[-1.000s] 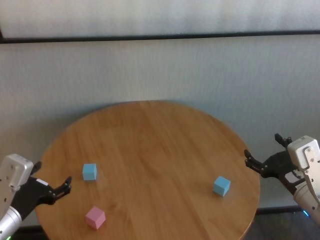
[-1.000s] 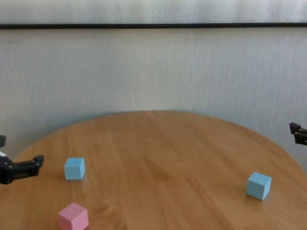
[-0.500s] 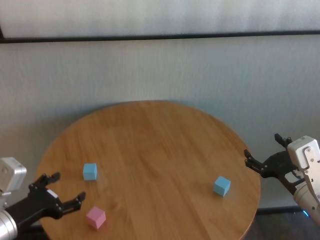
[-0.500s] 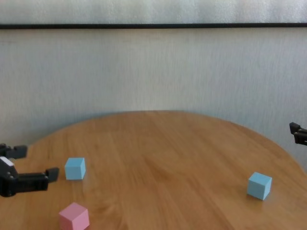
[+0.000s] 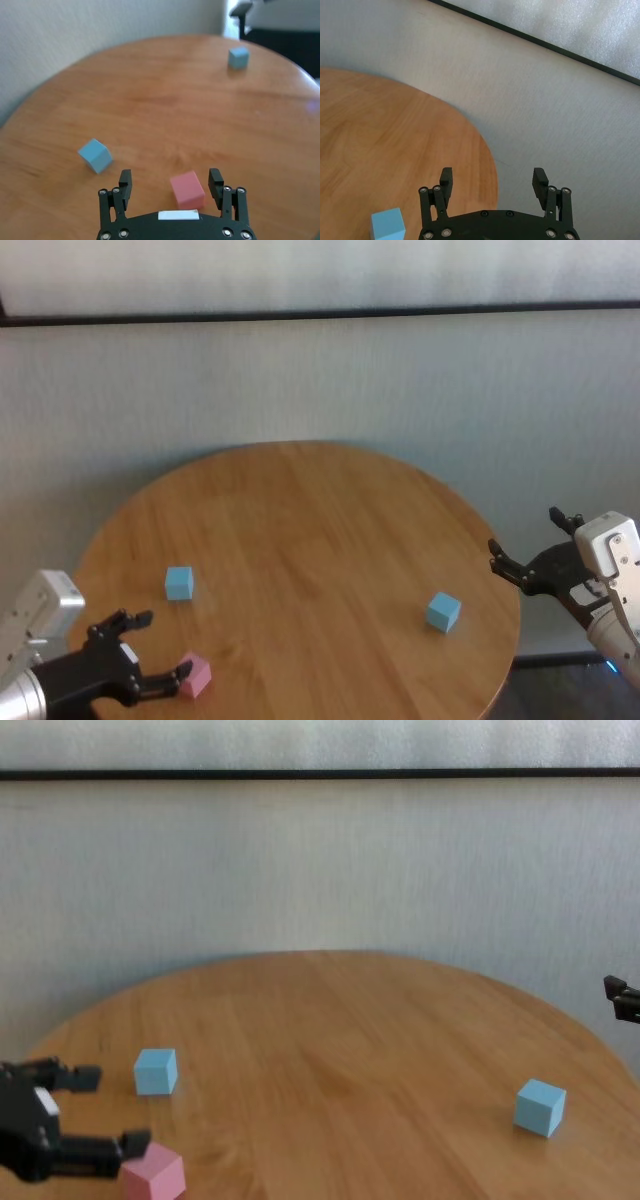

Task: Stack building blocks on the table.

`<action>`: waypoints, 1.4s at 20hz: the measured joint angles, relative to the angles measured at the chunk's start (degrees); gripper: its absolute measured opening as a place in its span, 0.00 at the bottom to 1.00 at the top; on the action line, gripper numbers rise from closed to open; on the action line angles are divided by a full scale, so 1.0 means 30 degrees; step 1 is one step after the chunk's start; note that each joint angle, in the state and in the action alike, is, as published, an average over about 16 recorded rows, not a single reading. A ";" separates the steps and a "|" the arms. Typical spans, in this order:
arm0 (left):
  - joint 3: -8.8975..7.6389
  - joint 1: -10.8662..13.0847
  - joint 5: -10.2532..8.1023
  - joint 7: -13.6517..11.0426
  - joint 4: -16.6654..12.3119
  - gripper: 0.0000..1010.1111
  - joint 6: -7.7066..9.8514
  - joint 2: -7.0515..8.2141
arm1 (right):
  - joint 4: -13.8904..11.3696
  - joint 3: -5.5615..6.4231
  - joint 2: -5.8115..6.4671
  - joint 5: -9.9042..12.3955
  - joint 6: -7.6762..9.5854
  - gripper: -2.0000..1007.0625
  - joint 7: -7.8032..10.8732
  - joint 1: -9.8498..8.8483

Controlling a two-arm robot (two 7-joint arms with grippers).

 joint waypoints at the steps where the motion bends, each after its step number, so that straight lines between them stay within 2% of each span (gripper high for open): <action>1: 0.0105 -0.0125 0.0113 -0.0223 0.0128 0.99 0.0033 -0.0021 | 0.0000 0.0000 0.0000 0.0000 0.0000 1.00 0.0000 0.0000; 5: 0.0388 -0.0505 0.0475 -0.0795 0.0550 0.99 0.0310 -0.0156 | 0.0000 0.0000 0.0000 0.0000 0.0000 1.00 0.0000 0.0000; 9: 0.0425 -0.0697 0.0566 -0.1026 0.0732 0.99 0.0935 -0.0337 | 0.0000 0.0000 0.0000 0.0000 0.0000 1.00 0.0000 0.0000; 21: -0.0208 -0.0702 -0.0419 -0.0641 -0.0039 0.99 0.4152 -0.0993 | 0.0000 0.0000 0.0000 0.0000 0.0000 1.00 0.0000 0.0000; 28: -0.0049 -0.1076 -0.0418 -0.0355 -0.0567 0.99 0.5689 -0.1138 | 0.0000 0.0000 0.0000 0.0000 0.0000 1.00 0.0000 0.0000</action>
